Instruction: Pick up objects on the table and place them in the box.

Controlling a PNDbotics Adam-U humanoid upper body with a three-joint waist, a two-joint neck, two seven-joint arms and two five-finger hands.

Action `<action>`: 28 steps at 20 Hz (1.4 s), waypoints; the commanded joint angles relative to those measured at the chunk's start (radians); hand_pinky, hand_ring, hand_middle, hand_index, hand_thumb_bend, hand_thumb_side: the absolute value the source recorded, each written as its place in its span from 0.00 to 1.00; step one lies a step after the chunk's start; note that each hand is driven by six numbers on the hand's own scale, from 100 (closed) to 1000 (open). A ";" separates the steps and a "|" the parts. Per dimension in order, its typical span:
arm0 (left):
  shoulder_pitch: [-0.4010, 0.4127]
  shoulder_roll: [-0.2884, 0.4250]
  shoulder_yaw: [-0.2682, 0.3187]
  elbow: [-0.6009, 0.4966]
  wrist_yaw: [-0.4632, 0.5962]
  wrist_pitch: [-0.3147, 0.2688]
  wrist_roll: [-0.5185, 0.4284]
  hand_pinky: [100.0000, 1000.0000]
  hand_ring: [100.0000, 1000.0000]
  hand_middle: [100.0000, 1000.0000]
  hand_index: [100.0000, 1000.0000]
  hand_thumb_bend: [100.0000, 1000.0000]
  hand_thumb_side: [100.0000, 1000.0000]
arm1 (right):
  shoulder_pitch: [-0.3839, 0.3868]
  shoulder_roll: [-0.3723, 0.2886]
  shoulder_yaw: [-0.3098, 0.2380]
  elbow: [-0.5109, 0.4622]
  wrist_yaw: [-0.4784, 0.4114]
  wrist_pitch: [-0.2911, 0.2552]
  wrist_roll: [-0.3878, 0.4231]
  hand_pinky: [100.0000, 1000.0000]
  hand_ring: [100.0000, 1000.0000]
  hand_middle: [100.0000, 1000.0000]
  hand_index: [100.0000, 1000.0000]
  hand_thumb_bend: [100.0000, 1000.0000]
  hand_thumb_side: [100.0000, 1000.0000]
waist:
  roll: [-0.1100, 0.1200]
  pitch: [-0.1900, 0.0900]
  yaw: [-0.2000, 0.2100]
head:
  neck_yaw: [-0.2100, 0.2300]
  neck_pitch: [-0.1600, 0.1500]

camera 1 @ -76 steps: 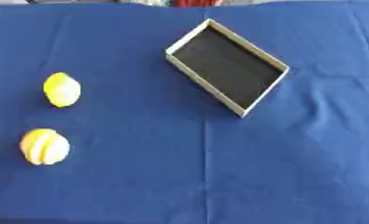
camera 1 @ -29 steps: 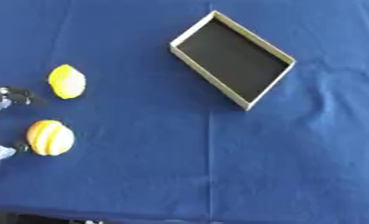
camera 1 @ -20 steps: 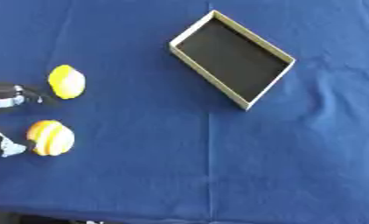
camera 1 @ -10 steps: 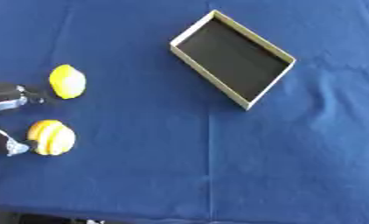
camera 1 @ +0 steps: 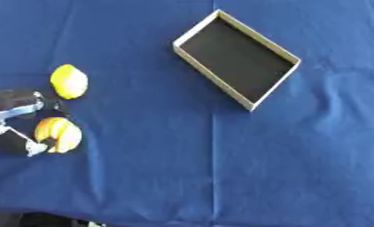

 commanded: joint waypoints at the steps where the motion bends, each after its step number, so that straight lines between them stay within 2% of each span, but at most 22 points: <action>1: -0.006 0.019 0.020 -0.020 0.002 0.006 0.013 0.86 0.77 0.68 0.73 0.00 0.06 | -0.006 -0.018 -0.008 -0.017 -0.007 0.002 -0.003 0.82 0.82 0.73 0.80 0.00 0.82 | 0.000 -0.015 0.000 | 0.004 0.010; 2: -0.002 0.021 0.029 -0.032 -0.002 0.012 0.024 0.84 0.74 0.65 0.70 0.00 0.06 | -0.005 -0.018 -0.008 -0.017 -0.007 0.003 -0.004 0.82 0.82 0.73 0.80 0.00 0.82 | 0.000 -0.015 0.001 | 0.003 0.011; 6: 0.008 0.041 0.075 -0.122 -0.044 0.038 0.065 0.81 0.72 0.63 0.67 0.00 0.06 | -0.002 -0.021 -0.010 -0.017 -0.006 0.004 -0.007 0.82 0.82 0.73 0.80 0.00 0.81 | -0.002 -0.017 0.006 | -0.001 0.013; 10: -0.024 0.054 0.119 -0.223 -0.060 0.076 0.087 0.79 0.70 0.60 0.65 0.00 0.04 | 0.000 -0.023 -0.010 -0.017 -0.006 0.003 -0.008 0.82 0.82 0.73 0.80 0.00 0.81 | -0.002 -0.021 0.014 | -0.005 0.013; 14: -0.118 0.057 0.125 -0.292 -0.027 0.090 0.079 0.79 0.70 0.61 0.65 0.00 0.04 | 0.003 -0.029 -0.012 -0.017 -0.005 0.001 -0.010 0.82 0.82 0.72 0.80 0.00 0.81 | -0.002 -0.026 0.018 | -0.018 0.014; 18: -0.242 0.028 0.094 -0.319 0.008 0.083 0.042 0.79 0.69 0.60 0.64 0.00 0.05 | 0.002 -0.032 -0.010 -0.017 -0.006 0.000 -0.008 0.82 0.82 0.72 0.80 0.00 0.81 | -0.001 -0.030 0.018 | -0.024 0.013; 20: -0.309 -0.005 0.079 -0.319 0.019 0.079 0.027 0.79 0.68 0.60 0.64 0.00 0.06 | 0.002 -0.033 -0.010 -0.017 -0.007 0.000 -0.008 0.82 0.82 0.72 0.80 0.00 0.81 | -0.001 -0.032 0.018 | -0.026 0.014; 23: -0.422 -0.097 0.055 -0.285 0.048 0.082 0.019 0.80 0.65 0.58 0.63 0.00 0.12 | -0.003 -0.032 -0.011 -0.017 -0.009 -0.001 -0.008 0.82 0.82 0.72 0.80 0.00 0.81 | -0.003 -0.035 0.015 | -0.025 0.014; 28: -0.587 -0.282 -0.011 -0.135 0.061 0.077 -0.001 0.82 0.65 0.58 0.63 0.00 0.15 | -0.026 -0.025 -0.009 -0.017 -0.018 -0.004 -0.004 0.82 0.82 0.72 0.80 0.00 0.81 | -0.011 -0.033 0.000 | -0.016 0.008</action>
